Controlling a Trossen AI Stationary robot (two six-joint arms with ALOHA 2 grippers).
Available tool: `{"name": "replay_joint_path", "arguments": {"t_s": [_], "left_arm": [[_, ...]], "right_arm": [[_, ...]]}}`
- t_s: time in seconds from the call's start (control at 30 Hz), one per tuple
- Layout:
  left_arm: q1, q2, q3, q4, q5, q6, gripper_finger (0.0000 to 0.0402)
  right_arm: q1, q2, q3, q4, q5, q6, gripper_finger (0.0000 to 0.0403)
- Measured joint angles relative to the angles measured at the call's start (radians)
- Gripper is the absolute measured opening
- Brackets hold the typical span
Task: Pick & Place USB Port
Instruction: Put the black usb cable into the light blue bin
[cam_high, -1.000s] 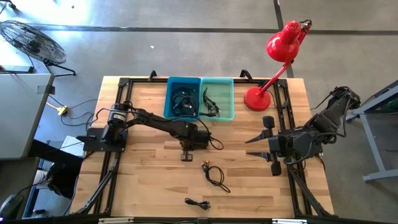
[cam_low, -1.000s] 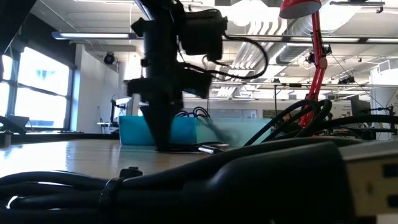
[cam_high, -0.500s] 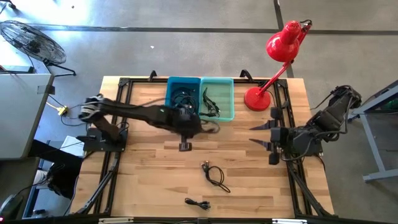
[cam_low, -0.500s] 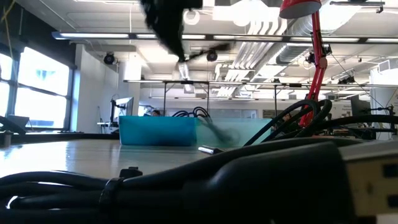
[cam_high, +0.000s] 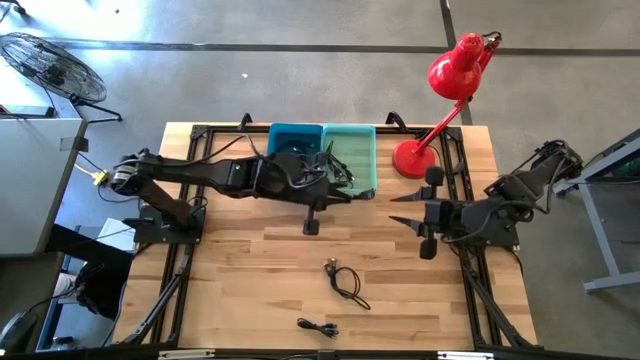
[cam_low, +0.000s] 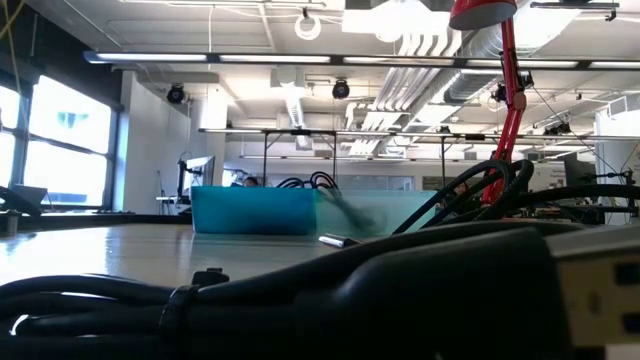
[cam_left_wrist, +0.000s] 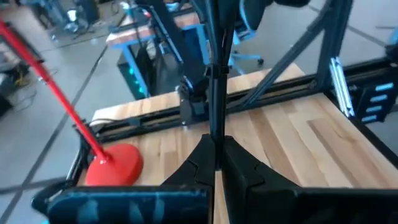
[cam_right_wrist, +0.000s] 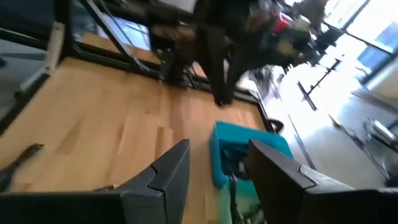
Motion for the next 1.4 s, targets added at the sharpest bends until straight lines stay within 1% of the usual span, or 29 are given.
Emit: {"name": "replay_joint_path", "arguments": {"t_s": [0.1,0.2,0.27,0.33,0.47,0.67,0.83,1.0,1.17,1.4], "left_arm": [[0.0,0.003,-0.001,0.025,0.027,0.043,0.0002],[0.0,0.016,0.0,0.082,0.037,0.05,0.0002],[0.001,0.026,-0.003,0.127,0.075,0.061,0.0002],[0.001,0.038,0.0,0.188,0.103,0.074,0.0002],[0.0,0.049,0.0,0.237,0.135,0.069,0.0002],[0.001,0.058,0.001,0.289,0.182,0.068,0.0002],[0.0,0.069,-0.001,0.299,0.204,0.066,0.0002],[0.0,0.075,0.0,0.307,0.203,0.057,0.0002],[0.0,0.075,0.0,0.31,0.203,0.057,0.0002],[0.001,0.08,0.0,0.309,0.203,0.042,0.0002]], "right_arm": [[-0.002,0.0,0.0,0.065,-0.05,-0.056,0.0153],[-0.015,0.0,0.0,0.144,-0.139,-0.117,0.0153],[-0.028,0.0,0.0,0.187,-0.196,-0.145,0.0153],[-0.044,-0.001,0.0,0.214,-0.229,-0.161,0.0153],[-0.075,-0.001,0.0,0.228,-0.253,-0.167,0.0153],[-0.115,-0.001,0.0,0.234,-0.318,-0.164,0.0153],[-0.136,0.003,0.0,0.236,-0.328,-0.148,0.0153],[-0.149,0.021,0.0,0.235,-0.336,-0.143,0.0153],[-0.171,0.047,0.0,0.235,-0.374,-0.146,0.0153],[-0.195,0.06,0.0,0.256,-0.385,-0.17,0.0153]]}}
